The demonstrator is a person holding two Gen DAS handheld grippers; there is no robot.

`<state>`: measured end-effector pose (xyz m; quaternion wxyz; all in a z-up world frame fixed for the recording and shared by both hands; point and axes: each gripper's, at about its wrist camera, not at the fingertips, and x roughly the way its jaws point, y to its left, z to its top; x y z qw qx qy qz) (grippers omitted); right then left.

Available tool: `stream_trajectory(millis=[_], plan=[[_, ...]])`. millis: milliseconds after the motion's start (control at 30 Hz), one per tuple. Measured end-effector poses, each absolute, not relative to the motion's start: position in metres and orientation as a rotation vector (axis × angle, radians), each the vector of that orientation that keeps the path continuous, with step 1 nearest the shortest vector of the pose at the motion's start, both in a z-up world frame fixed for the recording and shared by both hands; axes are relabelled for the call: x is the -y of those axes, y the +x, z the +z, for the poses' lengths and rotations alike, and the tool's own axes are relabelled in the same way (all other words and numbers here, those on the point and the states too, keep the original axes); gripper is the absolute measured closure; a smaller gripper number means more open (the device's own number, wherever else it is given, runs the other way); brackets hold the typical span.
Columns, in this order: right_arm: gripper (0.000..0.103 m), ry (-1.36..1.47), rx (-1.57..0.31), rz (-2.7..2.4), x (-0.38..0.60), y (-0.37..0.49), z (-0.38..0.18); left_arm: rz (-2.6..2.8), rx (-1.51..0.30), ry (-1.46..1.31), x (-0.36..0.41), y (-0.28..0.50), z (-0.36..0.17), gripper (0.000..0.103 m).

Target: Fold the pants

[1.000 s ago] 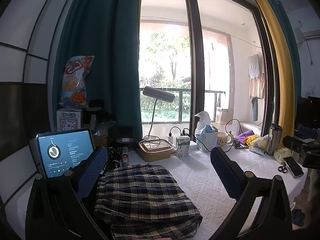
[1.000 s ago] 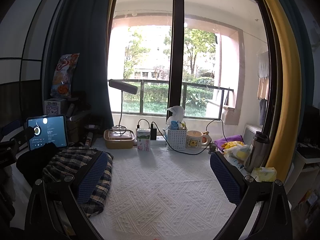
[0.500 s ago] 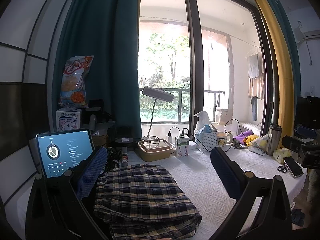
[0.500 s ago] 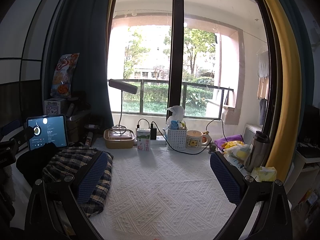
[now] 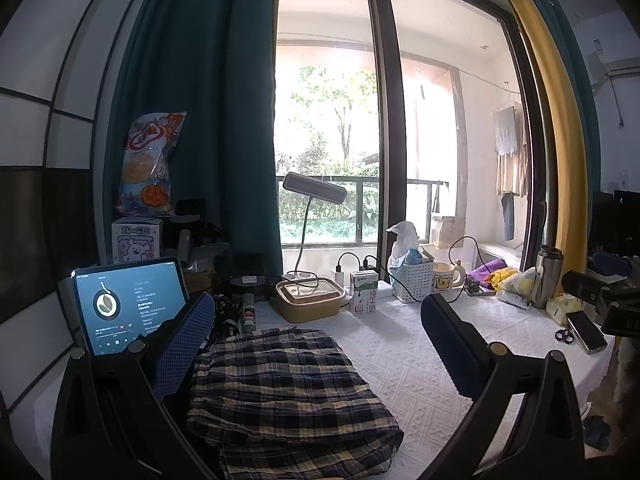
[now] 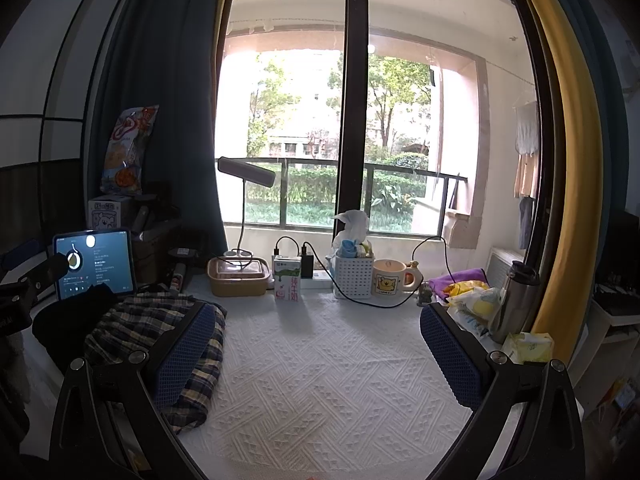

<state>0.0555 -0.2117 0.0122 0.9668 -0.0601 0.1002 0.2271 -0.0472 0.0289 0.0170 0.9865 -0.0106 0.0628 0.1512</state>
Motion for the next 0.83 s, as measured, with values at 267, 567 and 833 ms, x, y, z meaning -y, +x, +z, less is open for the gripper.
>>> stream_trajectory(millis=[267, 567, 833], plan=[[0.0, -0.122, -0.203, 0.459, 0.2115, 0.0554, 0.0122, 0.305, -0.126, -0.021, -0.0287, -0.0476, 0.017, 0.001], [0.0, -0.121, -0.205, 0.459, 0.2112, 0.0554, 0.0112, 0.303, -0.128, -0.019, -0.0282, -0.0475, 0.0168, 0.001], [0.0, -0.121, -0.205, 0.459, 0.2108, 0.055, 0.0104, 0.278, -0.117, -0.033, -0.0318, -0.049, 0.0179, 0.001]])
